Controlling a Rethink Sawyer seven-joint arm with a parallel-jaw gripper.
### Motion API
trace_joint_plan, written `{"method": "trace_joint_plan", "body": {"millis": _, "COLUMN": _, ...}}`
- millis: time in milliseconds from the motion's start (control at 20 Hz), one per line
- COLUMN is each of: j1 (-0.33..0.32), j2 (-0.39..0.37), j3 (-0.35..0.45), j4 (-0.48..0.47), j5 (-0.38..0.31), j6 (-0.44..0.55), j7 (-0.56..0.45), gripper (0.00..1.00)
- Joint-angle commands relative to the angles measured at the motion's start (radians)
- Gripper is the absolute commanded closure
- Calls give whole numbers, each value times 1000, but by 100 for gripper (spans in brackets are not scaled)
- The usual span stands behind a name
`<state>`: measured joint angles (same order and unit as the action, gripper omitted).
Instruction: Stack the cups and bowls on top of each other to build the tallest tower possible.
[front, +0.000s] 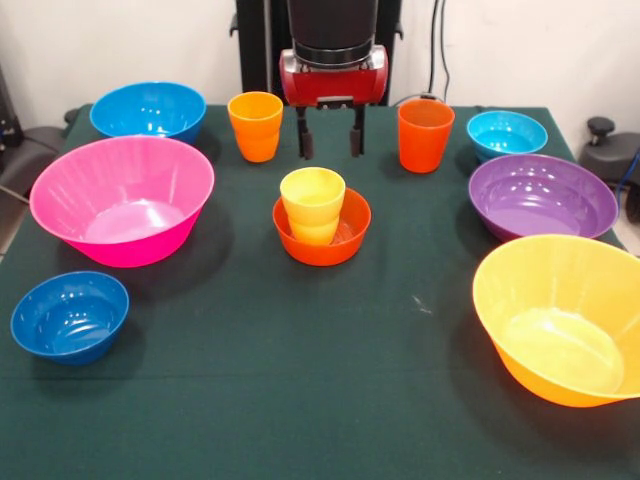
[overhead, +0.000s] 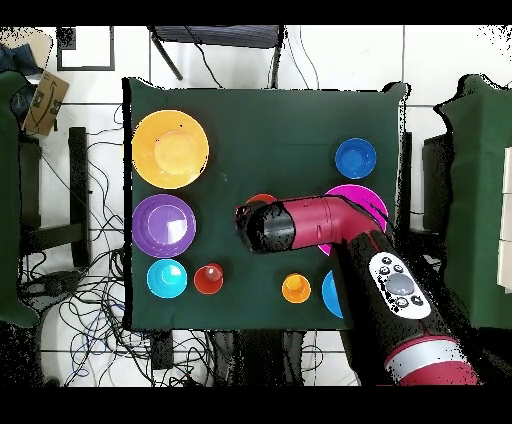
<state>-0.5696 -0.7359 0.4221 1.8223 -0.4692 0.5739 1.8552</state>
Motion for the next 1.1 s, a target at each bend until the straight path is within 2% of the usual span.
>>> {"method": "trace_joint_plan", "body": {"millis": 50, "j1": 15, "j2": 27, "j3": 52, "j4": 37, "j5": -28, "j6": 9, "j7": -55, "gripper": 0}}
{"method": "trace_joint_plan", "body": {"millis": 400, "j1": 1, "j2": 9, "j3": 85, "j4": 47, "j5": -12, "j6": 6, "j7": -67, "gripper": 0}}
{"method": "trace_joint_plan", "body": {"millis": 550, "j1": -12, "j2": -36, "j3": 128, "j4": 30, "j5": 27, "j6": 71, "j7": -107, "gripper": 0}}
{"method": "trace_joint_plan", "body": {"millis": 850, "j1": -10, "j2": -64, "j3": 169, "j4": -119, "j5": 55, "j6": 244, "j7": -203, "gripper": 0}}
{"method": "trace_joint_plan", "body": {"millis": 1100, "j1": 1, "j2": -17, "j3": 207, "j4": -266, "j5": 37, "j6": 370, "j7": -281, "gripper": 0}}
